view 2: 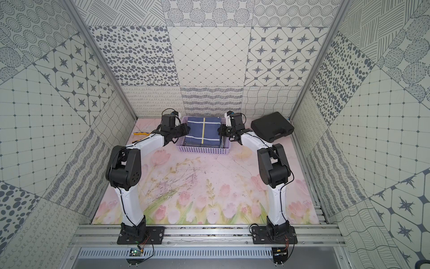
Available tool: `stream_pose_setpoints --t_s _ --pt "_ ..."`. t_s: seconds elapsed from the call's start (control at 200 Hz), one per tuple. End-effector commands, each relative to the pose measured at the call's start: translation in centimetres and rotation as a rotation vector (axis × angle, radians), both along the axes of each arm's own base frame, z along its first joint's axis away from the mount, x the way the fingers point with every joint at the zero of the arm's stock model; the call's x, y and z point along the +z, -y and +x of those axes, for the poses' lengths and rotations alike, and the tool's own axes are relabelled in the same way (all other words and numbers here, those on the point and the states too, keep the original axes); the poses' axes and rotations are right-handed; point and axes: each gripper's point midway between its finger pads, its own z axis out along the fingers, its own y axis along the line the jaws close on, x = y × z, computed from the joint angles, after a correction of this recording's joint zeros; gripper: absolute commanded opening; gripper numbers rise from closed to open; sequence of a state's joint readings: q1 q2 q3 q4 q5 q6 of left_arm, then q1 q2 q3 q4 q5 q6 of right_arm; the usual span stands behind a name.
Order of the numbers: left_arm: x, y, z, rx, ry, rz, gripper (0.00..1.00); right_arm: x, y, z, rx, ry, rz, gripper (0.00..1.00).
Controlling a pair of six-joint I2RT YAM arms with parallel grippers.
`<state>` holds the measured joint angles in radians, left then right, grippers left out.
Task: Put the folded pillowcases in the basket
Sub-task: Place the pillowcase in the basket.
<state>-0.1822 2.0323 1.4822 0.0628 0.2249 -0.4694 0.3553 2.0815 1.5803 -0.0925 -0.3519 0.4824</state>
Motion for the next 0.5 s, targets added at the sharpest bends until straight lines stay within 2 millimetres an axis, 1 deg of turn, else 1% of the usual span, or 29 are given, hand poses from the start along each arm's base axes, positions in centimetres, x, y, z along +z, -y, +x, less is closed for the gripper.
stream_pose_setpoints --t_s 0.0,0.045,0.055,0.065,0.08,0.095,0.1,0.11,0.125,0.17,0.19,0.2,0.215,0.235,0.33,0.37,0.47,0.48,0.495 --pt "0.6 0.2 0.9 -0.033 0.037 -0.006 0.00 1.5 -0.1 1.2 0.001 0.050 0.026 0.00" --pt "0.7 0.2 0.9 -0.035 0.034 -0.012 0.01 1.5 -0.1 1.2 0.000 0.052 0.027 0.00" --pt "0.7 0.2 0.9 -0.034 0.034 -0.012 0.06 1.5 -0.1 1.2 0.000 0.050 0.027 0.00" --pt "0.7 0.2 0.9 -0.033 0.032 -0.014 0.12 1.5 -0.1 1.2 0.000 0.050 0.027 0.00" --pt "0.7 0.3 0.9 -0.035 0.029 -0.017 0.21 1.5 -0.1 1.2 -0.001 0.050 0.027 0.04" --pt "0.8 0.2 0.9 -0.034 0.028 -0.021 0.38 1.5 0.0 1.2 -0.003 0.049 0.027 0.10" --pt "0.7 0.2 0.8 -0.034 0.027 -0.021 0.41 1.5 0.0 1.2 -0.003 0.050 0.027 0.11" --pt "0.8 0.2 0.8 -0.033 0.026 -0.023 0.52 1.6 0.0 1.2 -0.005 0.050 0.027 0.15" --pt "0.8 0.1 0.8 -0.031 0.024 -0.026 0.64 1.6 0.0 1.1 -0.006 0.050 0.027 0.22" --pt "0.9 -0.1 0.7 -0.017 0.019 -0.029 0.87 1.8 0.2 1.0 -0.015 0.051 0.025 0.45" --pt "1.1 -0.1 0.7 -0.012 0.021 -0.031 0.97 1.9 0.3 1.0 -0.018 0.054 0.024 0.52" --pt "1.2 -0.1 0.6 -0.010 0.022 -0.031 0.99 2.0 0.4 0.9 -0.020 0.055 0.023 0.54" --pt "1.2 -0.2 0.5 -0.007 0.023 -0.032 0.99 2.0 0.5 0.9 -0.025 0.057 0.021 0.62" --pt "1.5 -0.3 0.5 -0.002 0.027 -0.033 1.00 2.2 0.6 0.8 -0.030 0.061 0.019 0.68" --pt "2.7 -0.7 -0.3 0.013 0.049 -0.038 0.99 3.2 1.4 0.2 -0.050 0.088 0.007 0.86" --pt "3.2 -0.7 -0.7 0.014 0.060 -0.041 0.99 3.7 1.7 -0.2 -0.055 0.102 0.000 0.95" --pt "4.7 -1.2 -2.3 0.028 0.089 -0.048 0.99 5.1 2.8 -1.6 -0.076 0.137 -0.013 0.97" --pt "5.4 -1.3 -2.4 0.030 0.102 -0.050 1.00 5.1 3.0 -1.7 -0.079 0.140 -0.015 0.97" --pt "5.7 -1.4 -2.7 0.034 0.109 -0.052 1.00 5.3 3.2 -2.0 -0.082 0.146 -0.016 0.97"
